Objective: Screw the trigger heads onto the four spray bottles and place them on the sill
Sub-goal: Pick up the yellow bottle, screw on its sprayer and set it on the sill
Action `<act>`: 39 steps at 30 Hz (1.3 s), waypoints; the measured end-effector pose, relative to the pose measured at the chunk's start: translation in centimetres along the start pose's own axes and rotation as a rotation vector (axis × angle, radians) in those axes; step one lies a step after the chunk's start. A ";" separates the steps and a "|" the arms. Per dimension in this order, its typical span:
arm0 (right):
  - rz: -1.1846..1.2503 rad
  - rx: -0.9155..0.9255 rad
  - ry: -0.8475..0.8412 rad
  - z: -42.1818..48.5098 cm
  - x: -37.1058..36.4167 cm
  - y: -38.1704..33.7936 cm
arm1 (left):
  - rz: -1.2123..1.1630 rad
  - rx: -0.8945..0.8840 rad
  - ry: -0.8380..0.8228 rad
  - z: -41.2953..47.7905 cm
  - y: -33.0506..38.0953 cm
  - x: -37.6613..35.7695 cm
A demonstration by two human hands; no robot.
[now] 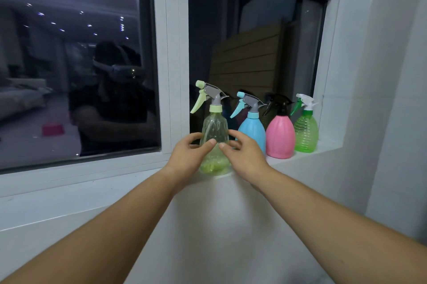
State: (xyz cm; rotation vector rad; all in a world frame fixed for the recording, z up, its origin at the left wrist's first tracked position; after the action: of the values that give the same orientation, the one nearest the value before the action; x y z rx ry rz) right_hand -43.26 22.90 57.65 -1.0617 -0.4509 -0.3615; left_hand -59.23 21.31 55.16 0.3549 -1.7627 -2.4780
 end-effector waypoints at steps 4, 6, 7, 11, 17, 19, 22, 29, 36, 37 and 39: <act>-0.010 0.008 0.008 0.7 -0.4 0.4 | 0.005 0.009 -0.010 1.0 -0.6 0.0; -0.013 0.015 0.018 0.9 -0.4 0.5 | 0.002 0.012 -0.041 1.1 -0.8 -0.1; -0.012 0.017 0.025 0.9 -0.4 0.6 | -0.004 0.015 -0.058 1.1 -0.8 -0.2; -0.005 0.027 0.036 1.1 -0.3 0.8 | -0.013 0.016 -0.083 1.1 -0.6 -0.2; -0.026 0.022 0.028 0.9 -0.4 1.1 | 0.015 0.062 -0.025 0.6 -0.4 0.3; -0.025 0.011 0.032 0.7 0.1 1.4 | 0.027 0.056 -0.002 0.4 -0.1 0.8; -0.004 -0.006 0.047 -0.2 1.3 1.8 | 0.095 0.001 0.064 -0.3 0.9 1.5; 0.032 -0.010 0.109 -3.8 7.8 3.4 | 0.199 -0.233 0.184 -3.7 4.7 -1.3; 0.065 -0.057 0.239 -9.7 17.6 8.9 | 0.082 -0.162 -0.102 -6.7 2.3 -15.4; 0.067 -0.075 0.267 -10.7 19.1 10.3 | 0.079 -0.135 -0.145 -7.0 1.1 -17.3; 0.058 -0.122 0.299 -12.5 21.8 13.8 | 0.076 -0.086 -0.249 -7.1 -1.8 -21.1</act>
State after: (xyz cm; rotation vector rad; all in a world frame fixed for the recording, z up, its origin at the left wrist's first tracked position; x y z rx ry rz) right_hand -15.63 16.41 53.48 -1.1144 -0.1323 -0.4925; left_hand -36.99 19.50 54.26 -0.0289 -1.7061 -2.6288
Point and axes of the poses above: each hand's wrist, its own z-axis towards the middle knuckle, its own x-axis out of the back of the hand, y = z × x, the point moved 10 cm from there along z, towards the middle knuckle, and after that the axes turned 13 degrees about -z, right-handed, at the moved point
